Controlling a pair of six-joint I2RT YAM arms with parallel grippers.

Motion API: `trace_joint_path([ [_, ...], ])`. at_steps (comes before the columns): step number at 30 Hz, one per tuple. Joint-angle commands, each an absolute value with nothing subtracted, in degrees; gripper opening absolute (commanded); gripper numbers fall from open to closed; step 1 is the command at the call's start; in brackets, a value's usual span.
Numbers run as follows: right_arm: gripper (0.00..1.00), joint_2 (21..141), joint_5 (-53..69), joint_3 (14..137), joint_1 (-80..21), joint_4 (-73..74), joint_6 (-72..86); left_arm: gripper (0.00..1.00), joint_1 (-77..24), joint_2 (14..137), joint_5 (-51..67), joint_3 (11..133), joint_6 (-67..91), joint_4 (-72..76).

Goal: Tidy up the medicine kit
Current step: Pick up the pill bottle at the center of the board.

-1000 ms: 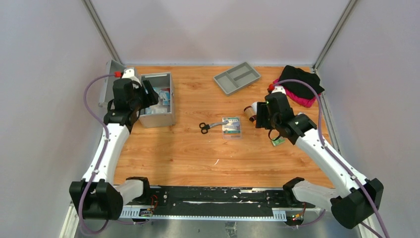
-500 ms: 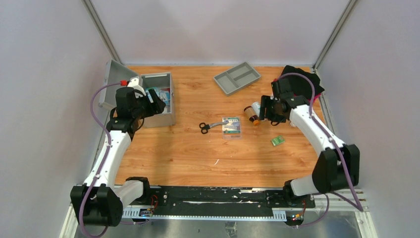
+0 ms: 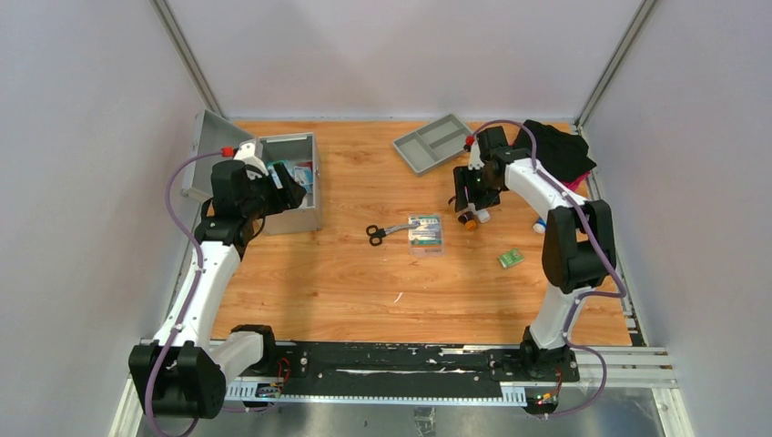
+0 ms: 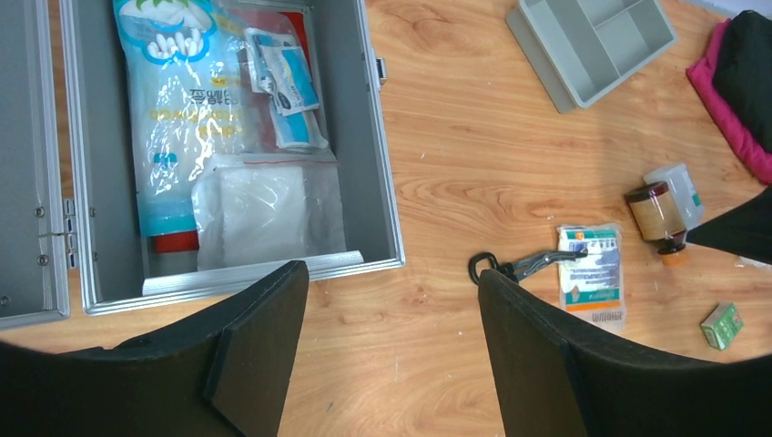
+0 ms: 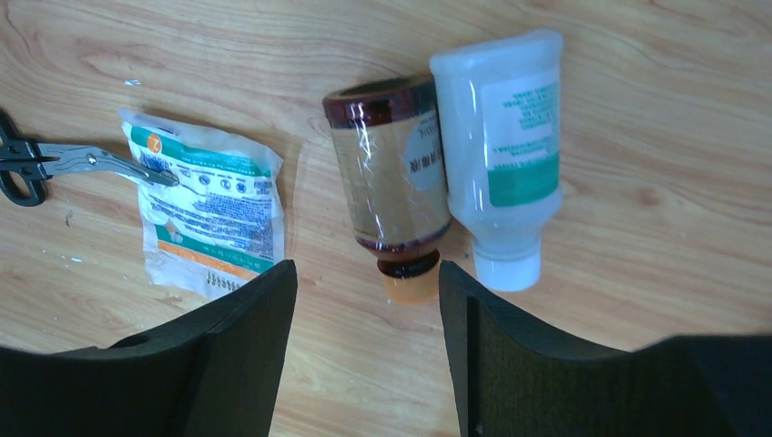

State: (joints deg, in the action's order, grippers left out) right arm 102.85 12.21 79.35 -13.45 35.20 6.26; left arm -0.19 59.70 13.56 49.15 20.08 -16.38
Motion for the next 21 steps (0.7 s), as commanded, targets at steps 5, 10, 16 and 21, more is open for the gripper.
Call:
trace_joint_path([
  [5,0.64,108.65,14.94,84.28,-13.52,37.75,2.16,0.74,-0.18,59.10,15.23,48.28,19.81,-15.04],
  [10,0.65,112.11,10.97,86.60,-14.60,38.05,1.68,0.74,-0.18,59.09,15.38,48.20,19.95,-14.77],
  [16,0.62,114.83,9.78,87.41,-16.52,38.23,1.99,0.75,-0.18,59.21,15.47,48.25,19.95,-14.78],
  [21,0.51,116.23,8.05,87.13,-18.56,38.30,2.16,0.74,-0.18,59.15,15.62,48.16,19.87,-14.72],
])
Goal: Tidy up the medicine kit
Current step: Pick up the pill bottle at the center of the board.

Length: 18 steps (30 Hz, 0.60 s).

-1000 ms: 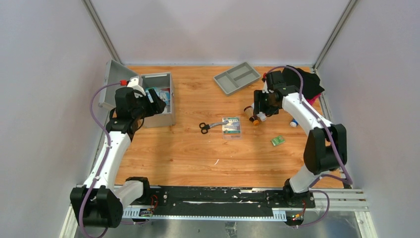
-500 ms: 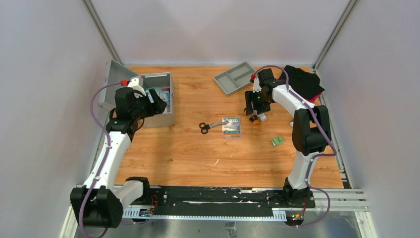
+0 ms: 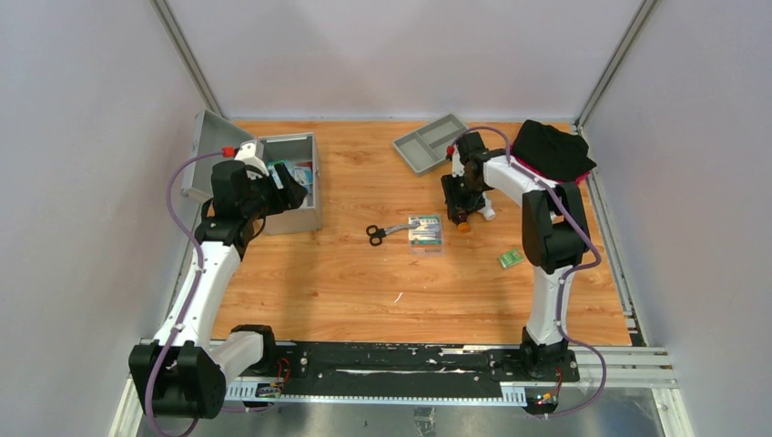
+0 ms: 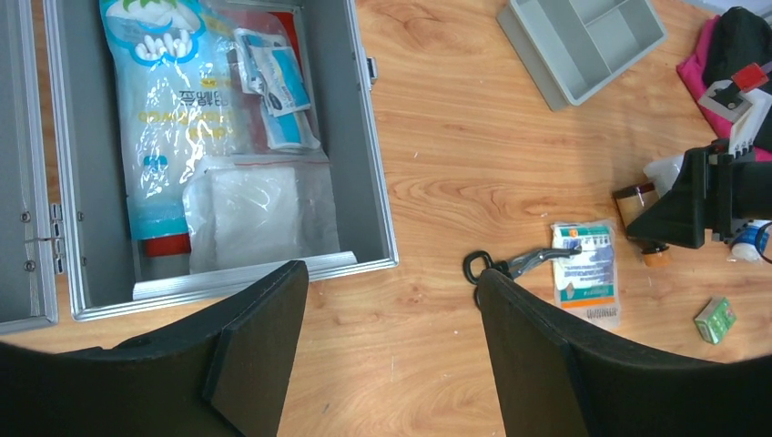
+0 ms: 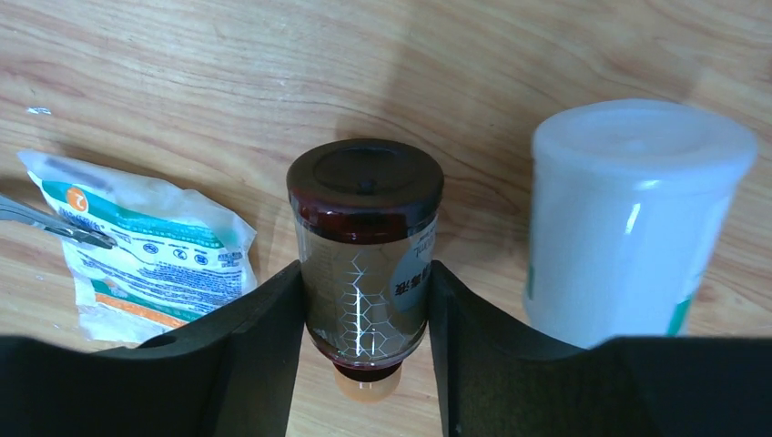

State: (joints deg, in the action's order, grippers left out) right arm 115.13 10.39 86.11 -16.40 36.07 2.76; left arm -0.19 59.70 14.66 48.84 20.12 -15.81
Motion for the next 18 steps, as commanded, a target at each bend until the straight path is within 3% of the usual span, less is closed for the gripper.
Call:
trace_joint_path([
  [1,0.49,116.21,7.54,87.04,-18.89,38.32,2.27,0.75,-0.18,59.22,15.60,48.16,19.86,-14.68],
  [8,0.27,110.40,6.64,83.72,-20.24,36.81,3.75,0.75,-0.18,59.18,18.52,47.71,20.13,-13.19],
  [18,0.17,89.01,26.48,69.99,-21.49,23.32,12.06,0.79,-1.23,57.75,30.48,43.43,33.17,-0.30],
])
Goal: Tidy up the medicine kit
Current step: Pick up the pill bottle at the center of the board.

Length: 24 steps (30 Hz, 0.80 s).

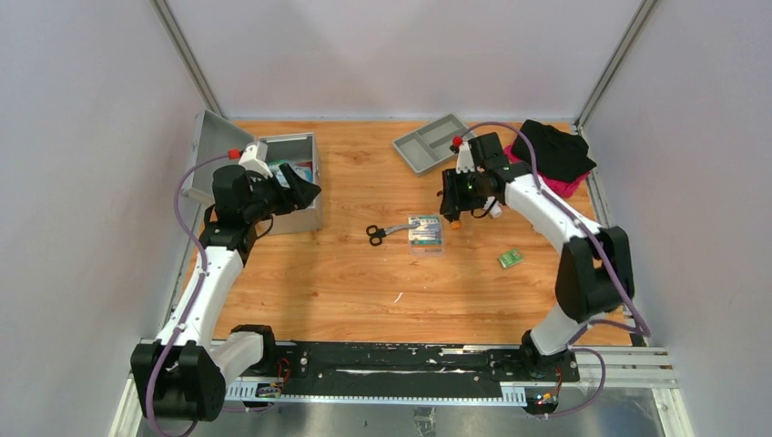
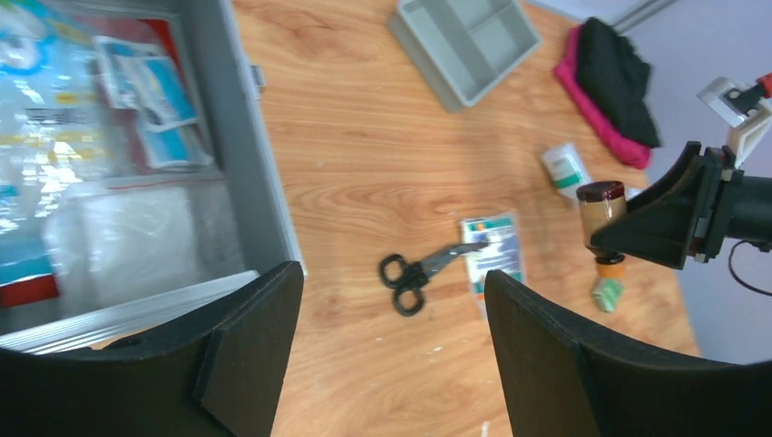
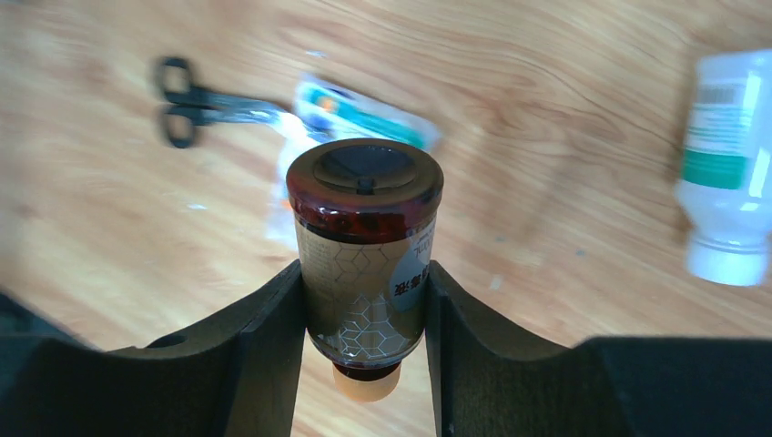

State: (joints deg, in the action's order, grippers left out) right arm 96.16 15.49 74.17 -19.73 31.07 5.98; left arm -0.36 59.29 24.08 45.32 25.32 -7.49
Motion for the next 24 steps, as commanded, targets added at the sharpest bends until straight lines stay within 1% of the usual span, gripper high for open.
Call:
trace_joint_path([
  [1,0.16,87.29,28.60,67.63,-21.79,20.73,14.56,0.79,-2.33,57.70,31.29,43.75,34.33,1.03],
  [3,0.14,84.21,31.74,64.20,-22.63,13.40,21.81,0.80,-4.38,57.01,31.37,44.56,35.68,1.18],
  [4,0.12,82.65,32.84,60.97,-23.47,8.12,26.43,0.81,-6.35,56.39,30.85,45.25,36.28,1.15],
  [6,0.11,80.56,34.23,57.20,-26.02,-3.38,34.10,0.81,-9.61,55.37,29.68,46.24,37.54,1.14],
  [13,0.11,81.47,33.93,57.25,-36.49,-22.99,44.40,0.81,-17.62,52.93,25.97,47.21,44.74,2.35],
  [15,0.11,82.12,35.05,57.34,-38.06,-27.58,46.38,0.80,-19.21,51.88,24.81,46.89,45.21,2.54],
  [17,0.11,82.47,35.56,57.14,-39.03,-31.27,47.81,0.76,-19.99,51.01,23.84,46.11,45.86,2.55],
  [24,0.11,84.54,39.52,58.55,-40.82,-36.36,49.46,0.70,-21.22,49.89,21.89,45.36,46.96,2.55],
])
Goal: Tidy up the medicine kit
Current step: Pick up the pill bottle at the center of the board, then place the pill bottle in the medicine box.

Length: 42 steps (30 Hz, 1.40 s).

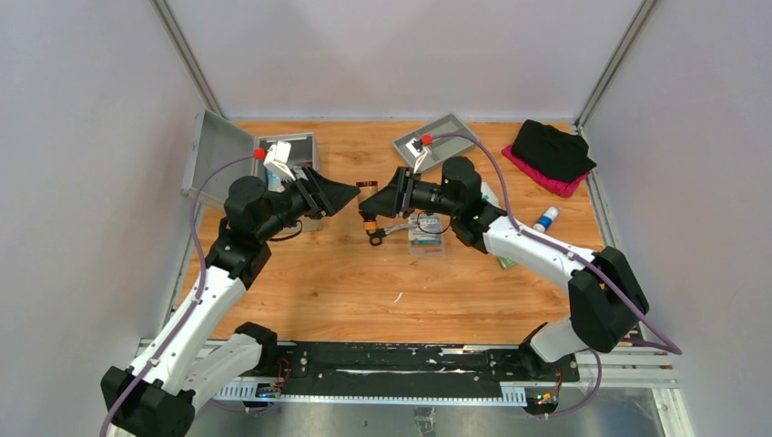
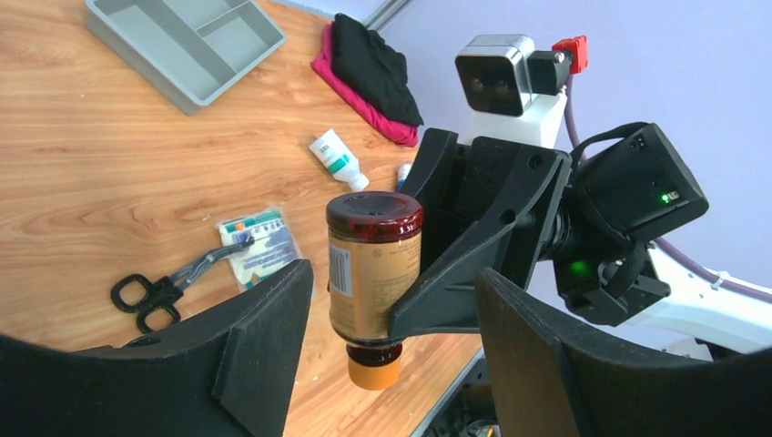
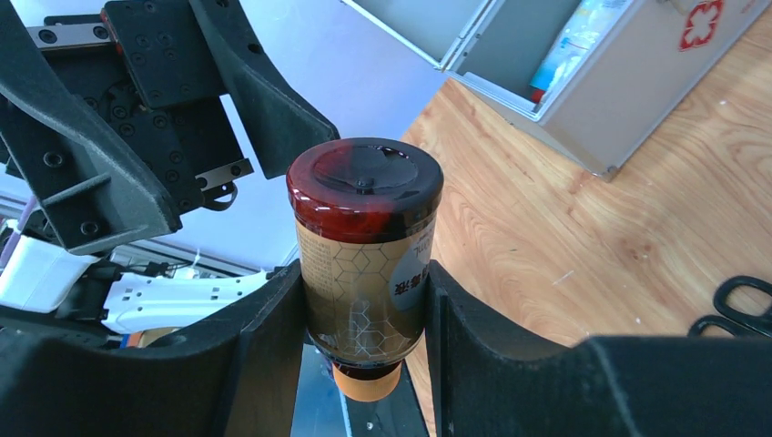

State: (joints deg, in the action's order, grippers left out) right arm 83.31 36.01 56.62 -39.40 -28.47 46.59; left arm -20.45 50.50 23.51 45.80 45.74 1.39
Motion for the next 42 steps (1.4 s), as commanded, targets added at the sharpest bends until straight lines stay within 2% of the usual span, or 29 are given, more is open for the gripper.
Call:
trace_joint_path([
  [1,0.11,85.02,39.95,58.58,-40.95,-37.42,50.08,0.70,-21.31,49.92,21.89,45.56,46.86,2.55],
  [10,0.10,87.16,42.28,60.63,-42.35,-42.68,53.09,0.67,-22.32,50.60,21.70,45.72,46.71,2.55],
  [14,0.10,87.64,44.02,61.97,-43.26,-43.39,53.11,0.61,-22.36,50.71,21.71,45.49,46.60,2.55],
  [21,0.11,87.89,44.94,62.47,-44.24,-43.51,52.32,0.46,-22.40,50.69,21.45,45.48,46.41,2.55],
  [24,0.13,88.14,45.13,62.56,-44.37,-43.23,52.14,0.36,-22.40,50.68,21.45,45.45,46.27,2.61],
  [26,0.19,87.92,44.60,62.33,-44.29,-42.04,51.20,0.28,-22.33,50.70,21.31,45.52,45.80,2.64],
  [28,0.31,86.92,42.94,62.46,-44.25,-38.26,49.06,0.23,-22.35,50.70,20.89,45.88,45.31,2.38],
  [34,0.56,81.48,34.62,62.02,-44.04,-22.43,40.74,0.22,-22.37,51.04,18.04,49.58,39.52,-4.17],
  [37,0.67,77.93,27.89,62.64,-43.97,-10.07,34.14,0.22,-22.32,52.33,17.00,51.86,36.15,-8.30],
  [42,0.73,72.51,17.97,61.80,-43.92,2.71,28.15,0.22,-22.20,55.60,14.47,55.65,31.51,-13.06],
])
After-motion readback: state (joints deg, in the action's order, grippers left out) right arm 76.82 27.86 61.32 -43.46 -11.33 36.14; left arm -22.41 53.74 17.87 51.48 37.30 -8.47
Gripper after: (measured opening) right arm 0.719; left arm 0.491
